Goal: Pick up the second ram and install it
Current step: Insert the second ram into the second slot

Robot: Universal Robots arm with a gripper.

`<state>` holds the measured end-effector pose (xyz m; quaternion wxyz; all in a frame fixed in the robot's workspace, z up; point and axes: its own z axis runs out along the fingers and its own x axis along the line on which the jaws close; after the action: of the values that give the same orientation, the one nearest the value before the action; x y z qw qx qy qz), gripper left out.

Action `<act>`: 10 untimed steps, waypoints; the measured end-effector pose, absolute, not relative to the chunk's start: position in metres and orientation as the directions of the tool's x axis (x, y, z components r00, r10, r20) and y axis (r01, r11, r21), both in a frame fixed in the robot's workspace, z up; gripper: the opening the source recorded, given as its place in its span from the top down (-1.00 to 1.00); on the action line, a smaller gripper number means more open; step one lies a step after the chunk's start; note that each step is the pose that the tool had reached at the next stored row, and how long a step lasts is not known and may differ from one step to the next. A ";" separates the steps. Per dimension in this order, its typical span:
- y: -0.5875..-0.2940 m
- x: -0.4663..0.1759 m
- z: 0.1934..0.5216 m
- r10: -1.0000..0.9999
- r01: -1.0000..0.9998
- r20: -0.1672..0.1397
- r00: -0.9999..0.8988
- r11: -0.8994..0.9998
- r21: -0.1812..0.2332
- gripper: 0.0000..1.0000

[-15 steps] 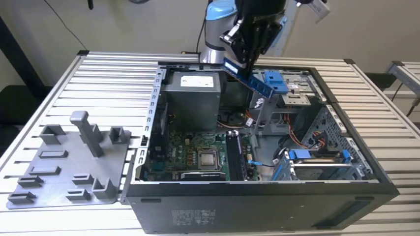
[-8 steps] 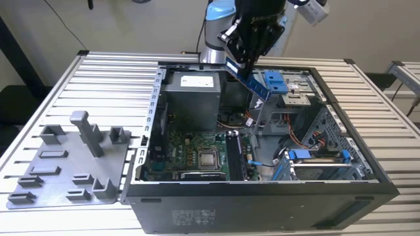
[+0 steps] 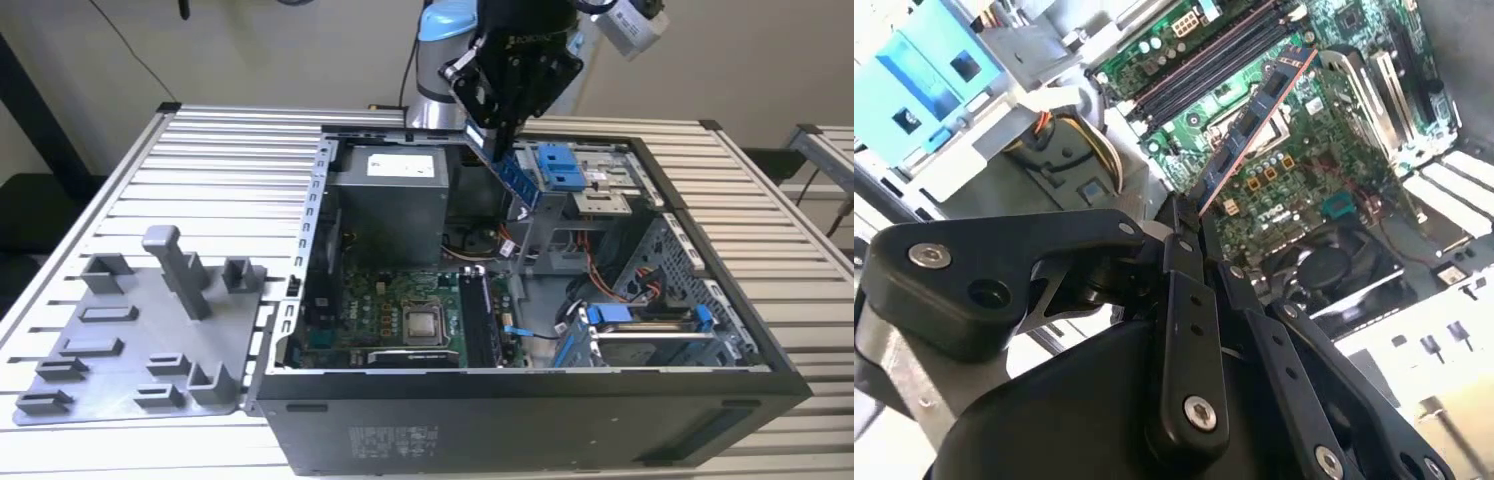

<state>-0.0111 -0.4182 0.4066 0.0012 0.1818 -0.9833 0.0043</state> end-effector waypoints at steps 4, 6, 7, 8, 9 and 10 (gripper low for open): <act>-0.418 -0.011 0.406 -0.294 -0.294 0.004 -0.956 0.956 -0.008 0.72; -0.418 -0.011 0.406 -0.262 -0.262 0.004 -0.965 0.965 -0.008 0.72; -0.418 -0.011 0.405 -0.246 -0.246 0.004 -0.969 0.969 -0.008 0.72; -0.418 -0.011 0.405 -0.230 -0.230 0.004 -0.973 0.973 -0.008 0.72; -0.418 -0.011 0.405 -0.215 -0.215 0.004 -0.977 0.977 -0.008 0.72; -0.418 -0.011 0.405 -0.200 -0.200 0.004 -0.980 0.980 -0.008 0.72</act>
<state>-0.0111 -0.4182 0.4050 0.0015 0.1007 -0.9949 0.0042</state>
